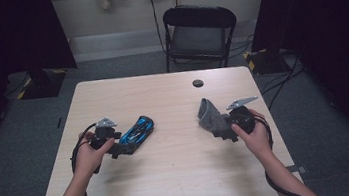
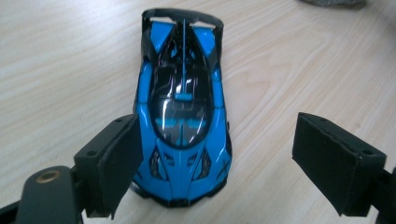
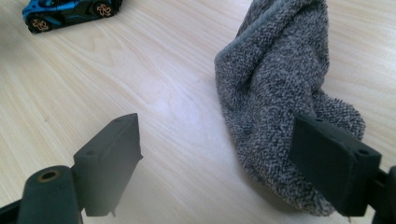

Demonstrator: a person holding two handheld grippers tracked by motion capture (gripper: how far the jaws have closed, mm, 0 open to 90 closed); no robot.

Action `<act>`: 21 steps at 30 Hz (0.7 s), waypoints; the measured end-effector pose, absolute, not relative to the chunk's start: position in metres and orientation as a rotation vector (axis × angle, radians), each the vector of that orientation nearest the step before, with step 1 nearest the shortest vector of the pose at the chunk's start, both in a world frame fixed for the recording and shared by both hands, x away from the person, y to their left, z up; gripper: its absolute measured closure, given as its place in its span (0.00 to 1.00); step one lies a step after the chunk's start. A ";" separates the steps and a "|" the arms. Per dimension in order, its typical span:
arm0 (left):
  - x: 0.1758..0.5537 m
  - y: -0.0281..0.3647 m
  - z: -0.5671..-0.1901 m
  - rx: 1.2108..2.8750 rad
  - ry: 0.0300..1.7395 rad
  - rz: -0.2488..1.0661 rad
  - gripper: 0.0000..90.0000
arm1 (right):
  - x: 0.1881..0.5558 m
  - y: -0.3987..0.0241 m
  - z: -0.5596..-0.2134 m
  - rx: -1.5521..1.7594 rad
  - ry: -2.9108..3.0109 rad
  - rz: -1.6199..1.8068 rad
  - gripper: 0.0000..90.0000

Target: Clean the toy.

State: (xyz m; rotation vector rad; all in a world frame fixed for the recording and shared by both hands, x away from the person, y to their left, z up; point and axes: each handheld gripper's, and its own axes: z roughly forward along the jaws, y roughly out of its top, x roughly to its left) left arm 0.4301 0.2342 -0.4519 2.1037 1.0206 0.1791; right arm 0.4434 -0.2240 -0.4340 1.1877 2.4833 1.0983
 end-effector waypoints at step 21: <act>0.412 0.253 -0.463 2.090 1.050 0.178 0.18 | 0.433 -0.236 -0.438 1.187 2.472 1.104 0.19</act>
